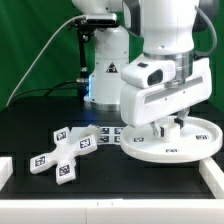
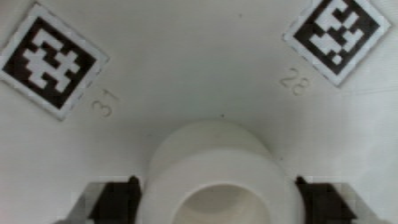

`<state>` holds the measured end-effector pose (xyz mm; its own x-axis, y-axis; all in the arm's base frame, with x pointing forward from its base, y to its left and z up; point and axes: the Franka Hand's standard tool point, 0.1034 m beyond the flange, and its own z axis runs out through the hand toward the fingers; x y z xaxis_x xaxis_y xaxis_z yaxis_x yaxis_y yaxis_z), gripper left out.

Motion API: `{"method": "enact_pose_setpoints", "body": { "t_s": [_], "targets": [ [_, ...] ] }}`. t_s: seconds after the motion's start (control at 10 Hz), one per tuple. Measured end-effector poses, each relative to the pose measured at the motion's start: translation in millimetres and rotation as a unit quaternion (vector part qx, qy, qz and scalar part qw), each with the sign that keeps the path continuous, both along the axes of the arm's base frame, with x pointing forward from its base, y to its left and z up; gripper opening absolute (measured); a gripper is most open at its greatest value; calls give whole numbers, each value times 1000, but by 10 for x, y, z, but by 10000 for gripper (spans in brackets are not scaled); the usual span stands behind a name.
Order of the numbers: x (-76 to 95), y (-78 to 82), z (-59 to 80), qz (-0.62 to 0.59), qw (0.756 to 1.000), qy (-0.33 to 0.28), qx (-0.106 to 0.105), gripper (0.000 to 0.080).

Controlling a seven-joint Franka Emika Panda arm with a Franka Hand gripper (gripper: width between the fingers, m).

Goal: Assemble round table

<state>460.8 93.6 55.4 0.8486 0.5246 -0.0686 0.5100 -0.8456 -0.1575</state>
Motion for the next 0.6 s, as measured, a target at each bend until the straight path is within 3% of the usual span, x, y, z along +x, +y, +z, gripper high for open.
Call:
{"method": "enact_pose_setpoints", "body": {
  "t_s": [0.3, 0.6],
  "targets": [
    [2, -21, -8, -1, 1000, 4, -1, 409],
    [352, -280, 29, -17, 1000, 24, -4, 409]
  ]
}}
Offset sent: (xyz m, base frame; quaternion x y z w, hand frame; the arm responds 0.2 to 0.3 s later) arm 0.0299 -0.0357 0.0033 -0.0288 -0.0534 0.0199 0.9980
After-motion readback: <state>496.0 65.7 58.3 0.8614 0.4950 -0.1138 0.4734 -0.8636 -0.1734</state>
